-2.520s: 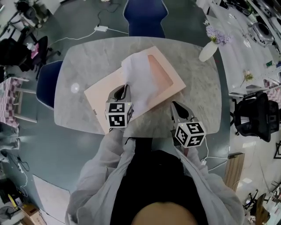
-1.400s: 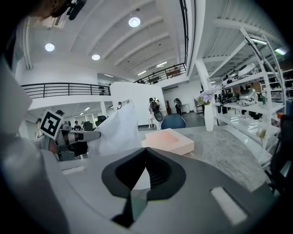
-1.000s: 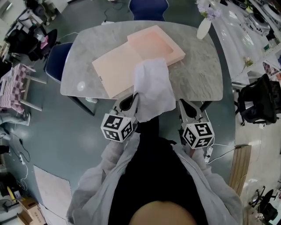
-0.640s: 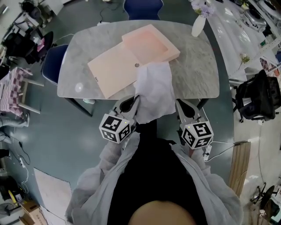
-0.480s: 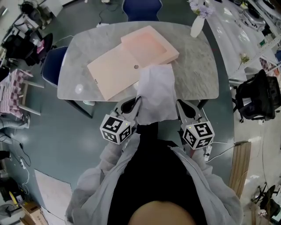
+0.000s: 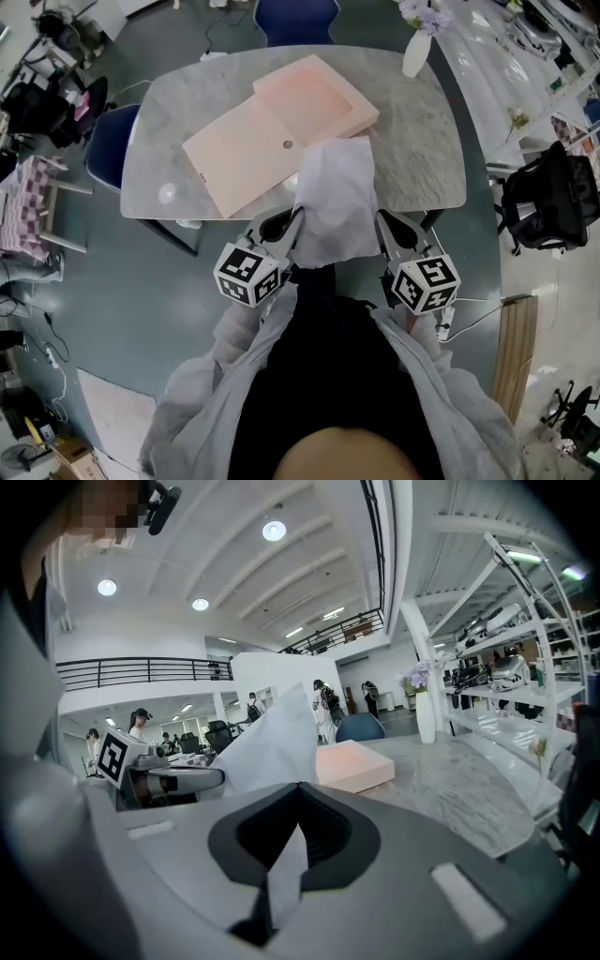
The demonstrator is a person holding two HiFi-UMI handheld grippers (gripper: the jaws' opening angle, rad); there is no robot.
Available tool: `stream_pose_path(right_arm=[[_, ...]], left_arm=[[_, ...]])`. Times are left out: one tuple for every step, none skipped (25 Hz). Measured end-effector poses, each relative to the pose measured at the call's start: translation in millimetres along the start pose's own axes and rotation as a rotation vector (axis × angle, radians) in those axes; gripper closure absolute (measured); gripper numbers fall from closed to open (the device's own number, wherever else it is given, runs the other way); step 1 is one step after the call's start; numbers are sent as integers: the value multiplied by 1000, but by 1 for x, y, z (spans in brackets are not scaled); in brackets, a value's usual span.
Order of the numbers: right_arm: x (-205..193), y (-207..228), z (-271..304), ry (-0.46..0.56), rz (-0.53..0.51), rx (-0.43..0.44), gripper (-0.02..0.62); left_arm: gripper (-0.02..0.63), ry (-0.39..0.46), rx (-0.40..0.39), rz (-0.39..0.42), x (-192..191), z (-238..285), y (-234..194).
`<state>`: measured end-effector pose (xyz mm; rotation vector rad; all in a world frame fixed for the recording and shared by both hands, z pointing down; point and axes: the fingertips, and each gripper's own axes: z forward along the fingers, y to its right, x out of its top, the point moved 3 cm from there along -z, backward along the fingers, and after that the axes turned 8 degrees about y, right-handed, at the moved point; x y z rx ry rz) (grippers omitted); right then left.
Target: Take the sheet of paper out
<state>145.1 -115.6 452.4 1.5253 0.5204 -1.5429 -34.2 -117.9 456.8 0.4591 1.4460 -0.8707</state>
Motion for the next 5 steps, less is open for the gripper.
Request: stream_pose_path(right_arm=[[0, 0, -1, 0, 1, -1, 588], [1, 0, -1, -1, 1, -1, 588], [1, 0, -2, -1, 1, -1, 587], [2, 0, -2, -1, 1, -1, 588], [2, 0, -2, -2, 1, 0, 588]], left_arm=[[601, -3, 0, -1, 0, 0, 1], [601, -5, 2, -2, 0, 0, 1], [601, -6, 3, -3, 0, 0, 1], [601, -8, 5, -4, 0, 0, 1], [601, -9, 7, -4, 0, 0, 2]])
